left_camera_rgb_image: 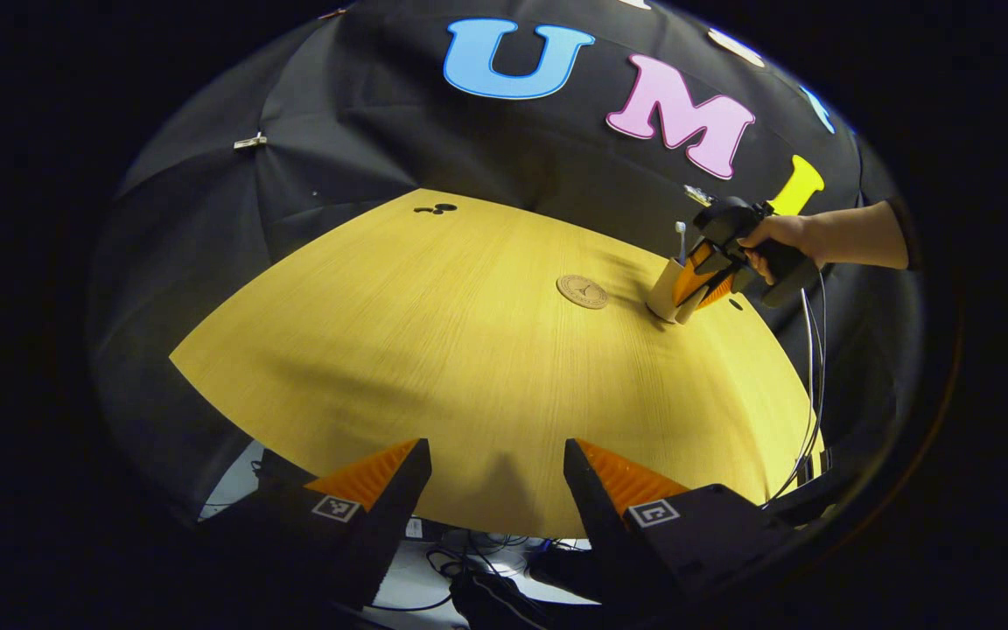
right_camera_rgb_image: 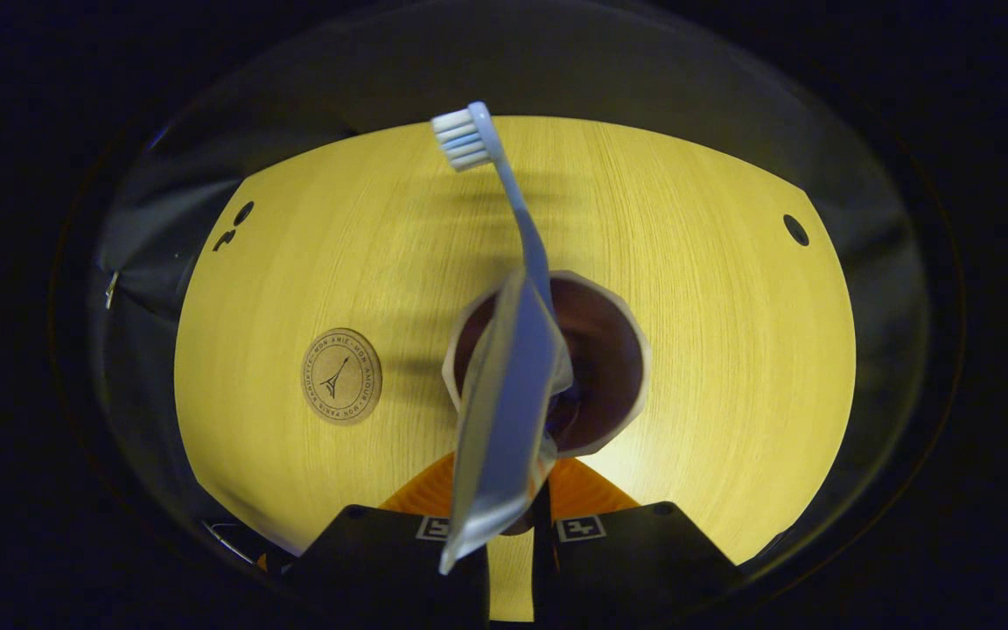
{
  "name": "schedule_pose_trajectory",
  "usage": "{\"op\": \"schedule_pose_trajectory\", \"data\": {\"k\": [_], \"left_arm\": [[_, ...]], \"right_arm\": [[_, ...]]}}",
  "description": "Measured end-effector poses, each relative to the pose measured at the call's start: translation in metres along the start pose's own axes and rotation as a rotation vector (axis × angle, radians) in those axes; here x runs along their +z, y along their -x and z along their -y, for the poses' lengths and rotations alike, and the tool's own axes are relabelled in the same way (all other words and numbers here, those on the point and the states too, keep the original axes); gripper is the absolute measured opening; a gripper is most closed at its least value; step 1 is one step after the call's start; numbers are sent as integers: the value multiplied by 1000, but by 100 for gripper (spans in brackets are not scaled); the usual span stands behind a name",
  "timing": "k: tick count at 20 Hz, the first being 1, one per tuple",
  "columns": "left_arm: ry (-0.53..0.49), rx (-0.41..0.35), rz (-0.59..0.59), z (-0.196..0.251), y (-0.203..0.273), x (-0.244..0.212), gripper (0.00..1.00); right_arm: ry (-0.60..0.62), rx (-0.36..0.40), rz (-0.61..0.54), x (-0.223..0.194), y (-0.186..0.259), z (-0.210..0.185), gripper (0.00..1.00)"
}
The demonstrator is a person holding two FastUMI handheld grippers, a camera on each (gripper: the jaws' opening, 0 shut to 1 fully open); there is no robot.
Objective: Put the toothbrush and toothpaste on the desktop into the cup, then pick up the cup and place it on the coaster on the desktop.
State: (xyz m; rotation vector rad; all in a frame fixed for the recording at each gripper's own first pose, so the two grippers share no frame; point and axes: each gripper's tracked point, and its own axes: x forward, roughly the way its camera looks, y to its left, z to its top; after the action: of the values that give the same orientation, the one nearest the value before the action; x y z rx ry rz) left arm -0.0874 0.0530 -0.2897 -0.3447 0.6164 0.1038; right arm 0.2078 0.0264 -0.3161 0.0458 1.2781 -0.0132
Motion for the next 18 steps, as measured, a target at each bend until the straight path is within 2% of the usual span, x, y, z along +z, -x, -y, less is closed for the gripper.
{"op": "schedule_pose_trajectory", "data": {"k": [4, 11, 18], "left_arm": [[0, -4, -1, -1, -1, 0, 95], [14, 17, 12, -15, 8, 2, 95], [51, 54, 22, -30, 19, -2, 95]], "right_arm": [[47, 23, 24, 4, 10, -20, 29], [139, 79, 46, 17, 17, -90, 28], [239, 98, 4, 4, 1, -141, 29]]}}
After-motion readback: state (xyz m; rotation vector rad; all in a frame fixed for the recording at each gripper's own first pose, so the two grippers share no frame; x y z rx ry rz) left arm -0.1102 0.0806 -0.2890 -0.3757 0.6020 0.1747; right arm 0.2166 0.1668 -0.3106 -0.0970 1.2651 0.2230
